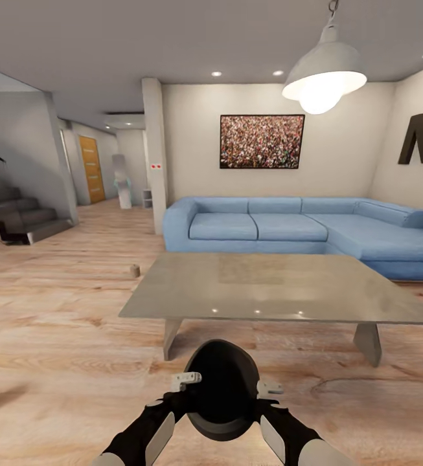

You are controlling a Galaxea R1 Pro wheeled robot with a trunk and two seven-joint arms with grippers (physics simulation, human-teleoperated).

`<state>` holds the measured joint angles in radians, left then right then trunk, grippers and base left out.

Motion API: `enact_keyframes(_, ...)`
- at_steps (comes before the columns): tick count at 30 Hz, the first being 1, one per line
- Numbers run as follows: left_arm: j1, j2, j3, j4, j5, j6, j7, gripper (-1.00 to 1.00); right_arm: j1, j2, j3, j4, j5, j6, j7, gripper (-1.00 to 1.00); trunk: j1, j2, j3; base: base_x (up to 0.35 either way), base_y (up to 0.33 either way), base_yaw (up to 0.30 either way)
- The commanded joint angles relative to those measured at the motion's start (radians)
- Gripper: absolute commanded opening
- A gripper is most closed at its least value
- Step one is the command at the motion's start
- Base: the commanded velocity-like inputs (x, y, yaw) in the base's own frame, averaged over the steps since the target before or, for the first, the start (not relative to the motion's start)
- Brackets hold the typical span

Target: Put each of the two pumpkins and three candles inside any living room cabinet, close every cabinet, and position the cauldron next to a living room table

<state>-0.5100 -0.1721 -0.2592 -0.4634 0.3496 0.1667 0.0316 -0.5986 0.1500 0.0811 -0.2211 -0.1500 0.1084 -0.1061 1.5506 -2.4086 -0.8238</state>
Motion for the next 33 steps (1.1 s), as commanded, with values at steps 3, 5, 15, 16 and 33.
enact_keyframes(3, 0.000, 0.016, -0.012, -0.003, 0.025, 0.004, 0.002, -1.00, -0.001, -0.004, 0.002, -0.040, -0.019, 0.005, 0.037, -1.00, 0.000, -0.001, 0.002, 0.000, 0.072, -0.267)
enact_keyframes(5, 0.000, 0.016, -0.012, -0.003, 0.025, 0.004, 0.002, -1.00, -0.001, -0.004, 0.002, -0.040, -0.019, 0.005, 0.037, -1.00, 0.000, -0.001, 0.003, 0.000, 0.021, -0.251)
enact_keyframes(15, 0.000, 0.016, -0.012, -0.003, 0.025, 0.004, 0.002, -1.00, -0.001, -0.004, 0.002, -0.040, -0.019, 0.005, 0.036, -1.00, 0.000, -0.001, 0.004, 0.193, 0.076, -0.073)
enact_keyframes(16, 0.000, 0.016, -0.012, -0.003, 0.025, 0.004, 0.002, -1.00, -0.001, -0.004, 0.002, -0.040, -0.019, 0.005, 0.036, -1.00, 0.000, -0.001, 0.004, 0.289, 0.124, -0.002)
enact_keyframes(33, 0.001, 0.016, -0.013, -0.003, 0.025, 0.002, 0.002, -1.00, -0.001, -0.004, 0.002, -0.040, -0.019, 0.005, 0.037, -1.00, 0.000, -0.001, 0.004, 0.098, 0.044, 0.000)
